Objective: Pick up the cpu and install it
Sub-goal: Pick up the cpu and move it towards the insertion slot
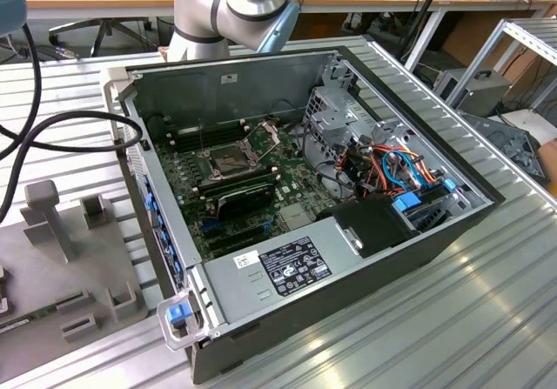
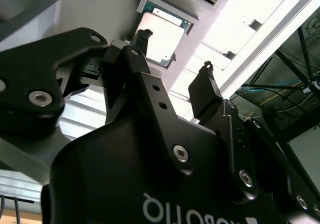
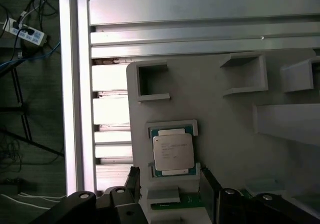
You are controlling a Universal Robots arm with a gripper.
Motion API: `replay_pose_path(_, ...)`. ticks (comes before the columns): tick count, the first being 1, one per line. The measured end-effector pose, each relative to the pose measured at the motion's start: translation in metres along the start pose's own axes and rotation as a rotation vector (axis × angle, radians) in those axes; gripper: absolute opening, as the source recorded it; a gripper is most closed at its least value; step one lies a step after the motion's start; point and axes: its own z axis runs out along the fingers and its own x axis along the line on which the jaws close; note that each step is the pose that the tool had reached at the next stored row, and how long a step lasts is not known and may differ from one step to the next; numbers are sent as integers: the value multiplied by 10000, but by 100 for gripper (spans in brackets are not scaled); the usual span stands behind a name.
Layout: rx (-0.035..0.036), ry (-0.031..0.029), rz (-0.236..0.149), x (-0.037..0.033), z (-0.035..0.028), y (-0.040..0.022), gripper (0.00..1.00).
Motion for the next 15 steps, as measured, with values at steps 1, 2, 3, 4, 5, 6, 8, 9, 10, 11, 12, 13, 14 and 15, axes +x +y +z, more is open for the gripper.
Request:
replay_pose_path(1, -1, -1, 0, -7, 3, 0, 60)
replay_pose_path(2, -1, -1, 0, -16, 7, -1, 60)
replay_pose_path(3, 0, 0, 0, -23, 9, -2, 60)
replay_pose_path(4, 0, 0, 0, -29, 11, -2, 60)
replay_pose_path(5, 0, 0, 1, -35, 14, -2, 60)
replay_pose_path(6, -1, -1, 0, -42, 17, -3, 60)
replay_pose_path(8, 0, -1, 1, -54, 22, -3, 60)
replay_pose_path(9, 0, 0, 1, -63, 25, -4, 60)
replay_pose_path(10, -1, 0, 0, -67, 28, -4, 60)
replay_pose_path(11, 0, -1, 1, -71, 30, -5, 60)
replay_pose_path(12, -1, -1, 1, -74, 32, -5, 60)
replay_pose_path(13, -1, -1, 0, -78, 34, -6, 60)
replay_pose_path(14, 0, 0, 0, -82, 36, -6, 60)
replay_pose_path(15, 0, 0, 1, -87, 40, -8, 60)
